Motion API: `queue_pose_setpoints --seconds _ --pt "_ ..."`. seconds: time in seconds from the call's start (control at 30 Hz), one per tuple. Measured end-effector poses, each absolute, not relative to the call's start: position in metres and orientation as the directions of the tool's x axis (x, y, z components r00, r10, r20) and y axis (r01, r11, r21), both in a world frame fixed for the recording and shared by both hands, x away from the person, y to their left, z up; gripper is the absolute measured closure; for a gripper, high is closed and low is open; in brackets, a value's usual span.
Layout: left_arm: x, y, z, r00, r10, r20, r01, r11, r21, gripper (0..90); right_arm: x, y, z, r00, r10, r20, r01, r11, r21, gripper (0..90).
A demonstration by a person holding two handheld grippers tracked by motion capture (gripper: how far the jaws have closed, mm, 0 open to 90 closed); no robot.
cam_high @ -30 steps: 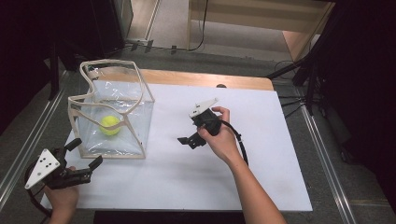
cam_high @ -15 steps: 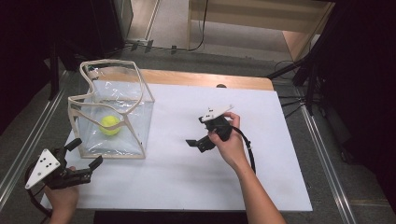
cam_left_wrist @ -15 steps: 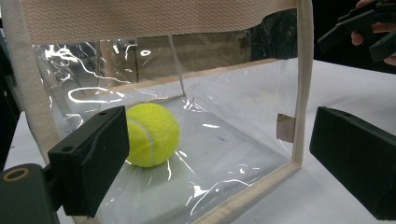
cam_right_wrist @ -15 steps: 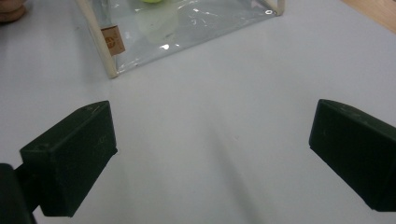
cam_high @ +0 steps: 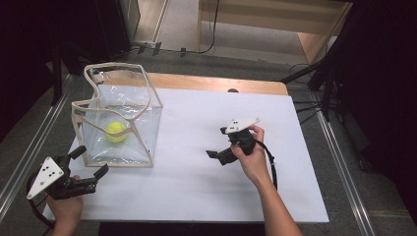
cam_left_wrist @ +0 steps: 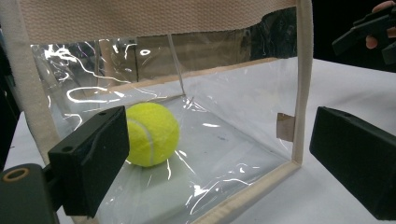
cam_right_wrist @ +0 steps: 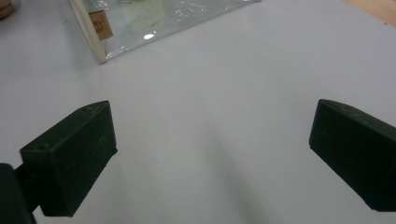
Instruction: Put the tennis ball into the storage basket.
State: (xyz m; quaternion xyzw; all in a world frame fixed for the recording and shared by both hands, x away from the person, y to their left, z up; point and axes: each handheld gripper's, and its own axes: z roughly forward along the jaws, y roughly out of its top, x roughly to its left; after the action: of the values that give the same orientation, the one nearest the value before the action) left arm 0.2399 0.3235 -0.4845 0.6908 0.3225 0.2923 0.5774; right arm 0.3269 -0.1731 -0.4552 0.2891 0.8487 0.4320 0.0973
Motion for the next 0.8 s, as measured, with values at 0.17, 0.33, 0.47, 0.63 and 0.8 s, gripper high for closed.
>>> queue_pose_setpoints --seconds 0.17,0.33,0.47,0.63,0.8 --pt "0.24 0.323 -0.485 0.62 0.784 0.028 0.109 -0.122 0.987 5.4 0.32 -0.186 -0.459 -0.796 0.599 0.087 0.414 0.435 0.799 0.0" --pt "0.24 0.323 -0.485 0.62 0.784 0.033 0.108 -0.128 0.986 5.4 0.314 -0.2 -0.461 -0.776 0.622 0.101 0.427 0.401 0.811 0.0" --pt "0.24 0.323 -0.485 0.62 0.784 0.035 0.108 -0.129 0.986 5.4 0.308 -0.214 -0.466 -0.762 0.639 0.107 0.436 0.383 0.815 0.0" --pt "0.24 0.323 -0.485 0.622 0.782 0.036 0.105 -0.129 0.986 5.4 0.302 -0.225 -0.471 -0.743 0.659 0.116 0.45 0.364 0.816 0.0" --pt "0.24 0.323 -0.485 0.622 0.782 0.039 0.104 -0.132 0.986 5.4 0.295 -0.238 -0.476 -0.725 0.676 0.127 0.463 0.343 0.817 0.0"
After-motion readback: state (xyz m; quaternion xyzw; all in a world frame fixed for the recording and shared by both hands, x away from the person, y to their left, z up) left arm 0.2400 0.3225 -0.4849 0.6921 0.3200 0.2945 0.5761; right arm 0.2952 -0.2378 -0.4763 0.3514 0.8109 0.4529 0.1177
